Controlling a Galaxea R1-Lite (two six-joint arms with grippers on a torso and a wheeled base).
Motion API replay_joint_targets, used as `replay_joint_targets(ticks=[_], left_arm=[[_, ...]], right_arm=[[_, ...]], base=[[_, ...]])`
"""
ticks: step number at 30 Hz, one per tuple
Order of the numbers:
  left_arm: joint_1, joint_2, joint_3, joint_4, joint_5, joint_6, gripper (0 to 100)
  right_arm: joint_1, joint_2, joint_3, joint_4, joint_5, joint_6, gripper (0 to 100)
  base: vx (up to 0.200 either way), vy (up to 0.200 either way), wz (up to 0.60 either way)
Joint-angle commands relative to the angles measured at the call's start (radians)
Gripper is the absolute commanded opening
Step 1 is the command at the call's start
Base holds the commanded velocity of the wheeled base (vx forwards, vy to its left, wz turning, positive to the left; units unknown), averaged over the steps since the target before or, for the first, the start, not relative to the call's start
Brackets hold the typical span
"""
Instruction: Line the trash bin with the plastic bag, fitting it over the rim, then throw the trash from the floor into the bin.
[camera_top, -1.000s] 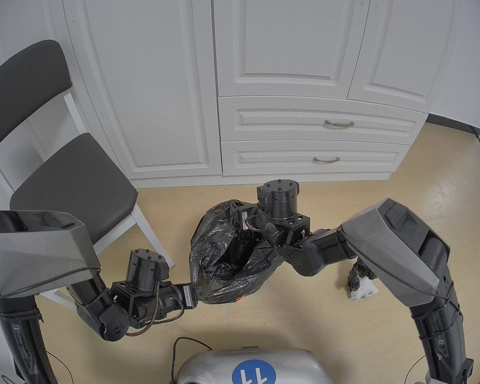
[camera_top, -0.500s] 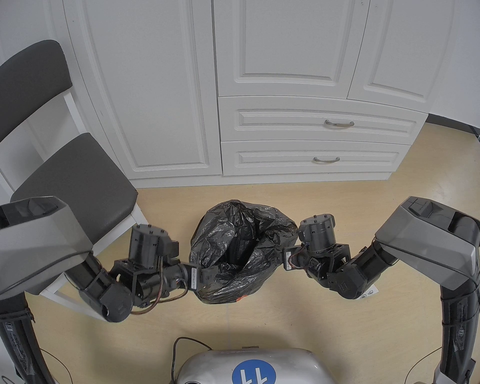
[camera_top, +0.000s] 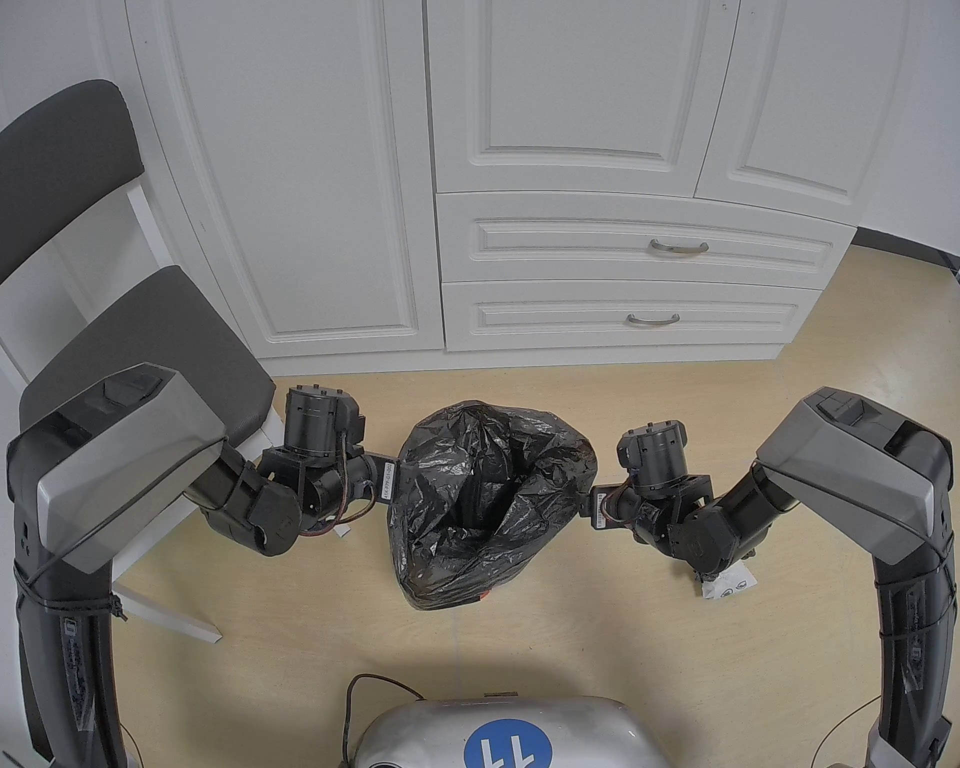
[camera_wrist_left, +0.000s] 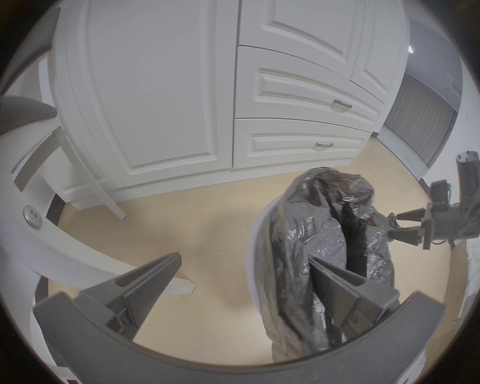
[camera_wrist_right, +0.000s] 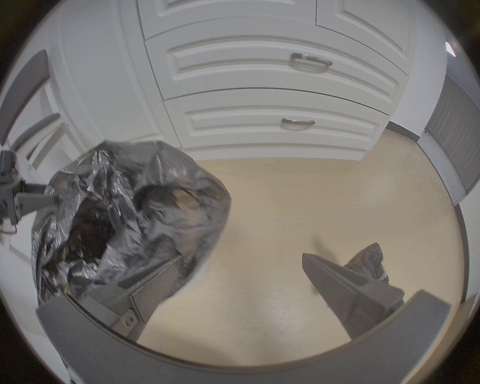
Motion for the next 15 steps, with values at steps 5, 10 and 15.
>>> replay_joint_targets(ticks=[5,10,15], left_arm=[[0.062,0.035,-0.038,0.003,0.004,0.041,100],[0.104,0.050,-0.063,0.003,0.014,0.060,100],[0.134,0.050,-0.069,-0.006,0.012,0.058,100]], right_arm=[[-0.019,-0.003,0.023,0.008,0.026,-0.026,100],[-0.013,-0.015,0.000,-0.029,0.035,0.026,100],[0.019,-0.040,0.006,-0.092,0.035,0.050,100]], base=[[0.000,0.000,0.00],[0.000,0.000,0.00],[0.000,0.000,0.00]])
